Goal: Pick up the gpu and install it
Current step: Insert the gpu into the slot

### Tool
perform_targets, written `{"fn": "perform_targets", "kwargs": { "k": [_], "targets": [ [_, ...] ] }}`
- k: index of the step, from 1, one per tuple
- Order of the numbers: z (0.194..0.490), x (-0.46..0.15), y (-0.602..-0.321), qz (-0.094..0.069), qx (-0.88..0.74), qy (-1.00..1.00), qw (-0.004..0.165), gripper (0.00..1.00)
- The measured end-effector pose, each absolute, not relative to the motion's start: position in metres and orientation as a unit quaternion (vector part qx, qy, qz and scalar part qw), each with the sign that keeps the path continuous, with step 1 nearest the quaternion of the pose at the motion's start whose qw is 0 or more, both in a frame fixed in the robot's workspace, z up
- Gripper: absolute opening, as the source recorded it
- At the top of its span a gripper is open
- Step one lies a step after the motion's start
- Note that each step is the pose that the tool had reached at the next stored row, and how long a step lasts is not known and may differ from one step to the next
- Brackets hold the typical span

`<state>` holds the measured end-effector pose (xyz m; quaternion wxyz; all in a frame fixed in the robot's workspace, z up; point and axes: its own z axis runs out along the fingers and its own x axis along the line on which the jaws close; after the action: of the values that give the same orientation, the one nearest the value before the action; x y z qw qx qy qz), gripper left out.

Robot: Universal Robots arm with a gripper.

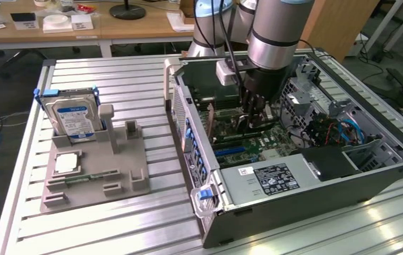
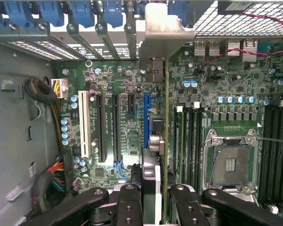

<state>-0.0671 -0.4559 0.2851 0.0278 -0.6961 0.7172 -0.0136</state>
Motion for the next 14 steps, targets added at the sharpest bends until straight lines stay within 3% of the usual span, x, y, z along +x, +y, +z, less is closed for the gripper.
{"fn": "perform_targets", "kwargs": {
  "k": [14],
  "targets": [
    [0.273, -0.076, -0.457, -0.014, -0.696, 0.717, 0.028, 0.28]
  ]
}}
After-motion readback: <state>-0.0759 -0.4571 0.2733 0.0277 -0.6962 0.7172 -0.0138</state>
